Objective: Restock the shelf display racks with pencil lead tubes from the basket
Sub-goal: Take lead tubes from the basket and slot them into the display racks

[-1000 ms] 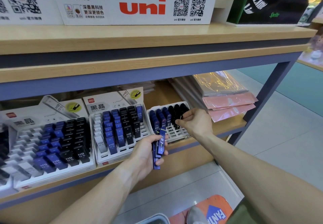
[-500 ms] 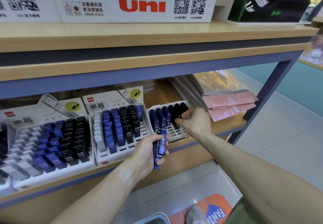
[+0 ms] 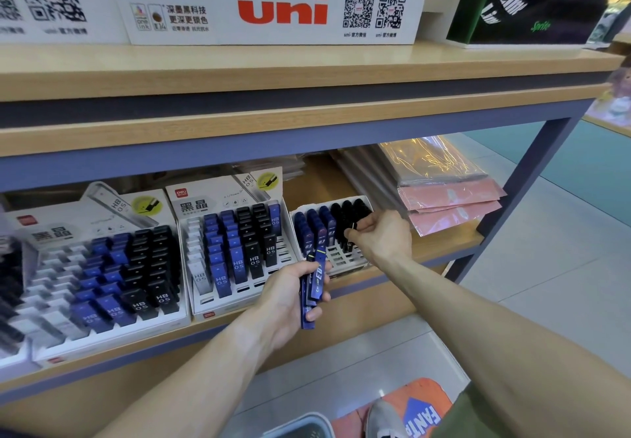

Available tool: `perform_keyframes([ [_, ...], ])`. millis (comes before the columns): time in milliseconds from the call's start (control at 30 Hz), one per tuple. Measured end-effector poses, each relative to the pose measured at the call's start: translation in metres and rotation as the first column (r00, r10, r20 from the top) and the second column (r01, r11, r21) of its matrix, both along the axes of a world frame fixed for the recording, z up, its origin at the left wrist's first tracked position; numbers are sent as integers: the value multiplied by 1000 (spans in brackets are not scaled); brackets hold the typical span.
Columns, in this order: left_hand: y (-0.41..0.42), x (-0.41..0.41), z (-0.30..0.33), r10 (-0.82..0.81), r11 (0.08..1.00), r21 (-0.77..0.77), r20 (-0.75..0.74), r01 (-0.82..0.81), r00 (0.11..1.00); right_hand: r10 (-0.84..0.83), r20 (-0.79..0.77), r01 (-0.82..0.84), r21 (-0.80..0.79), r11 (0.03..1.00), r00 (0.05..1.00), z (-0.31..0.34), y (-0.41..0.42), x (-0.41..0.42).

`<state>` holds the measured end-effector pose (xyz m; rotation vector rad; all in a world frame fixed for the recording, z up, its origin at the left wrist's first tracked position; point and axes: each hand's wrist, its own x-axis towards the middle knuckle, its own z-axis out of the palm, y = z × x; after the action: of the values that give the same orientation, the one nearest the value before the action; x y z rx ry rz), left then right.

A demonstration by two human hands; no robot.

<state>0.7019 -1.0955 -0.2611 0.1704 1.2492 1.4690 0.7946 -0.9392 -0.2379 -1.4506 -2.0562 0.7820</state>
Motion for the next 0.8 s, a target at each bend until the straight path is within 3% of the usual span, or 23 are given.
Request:
perform_keyframes([
  [133, -2, 0, 1, 2, 1000, 4, -3, -2, 1000, -22, -12, 22, -11, 1000, 1000, 0, 1, 1],
  [333, -4, -1, 1, 1, 1000, 1, -2, -1, 1000, 105, 64, -111, 96, 989, 992, -3, -5, 1],
  [800, -6, -5, 0, -21, 1000, -1, -29, 21, 999, 56, 87, -68, 141, 988, 995, -5, -9, 0],
])
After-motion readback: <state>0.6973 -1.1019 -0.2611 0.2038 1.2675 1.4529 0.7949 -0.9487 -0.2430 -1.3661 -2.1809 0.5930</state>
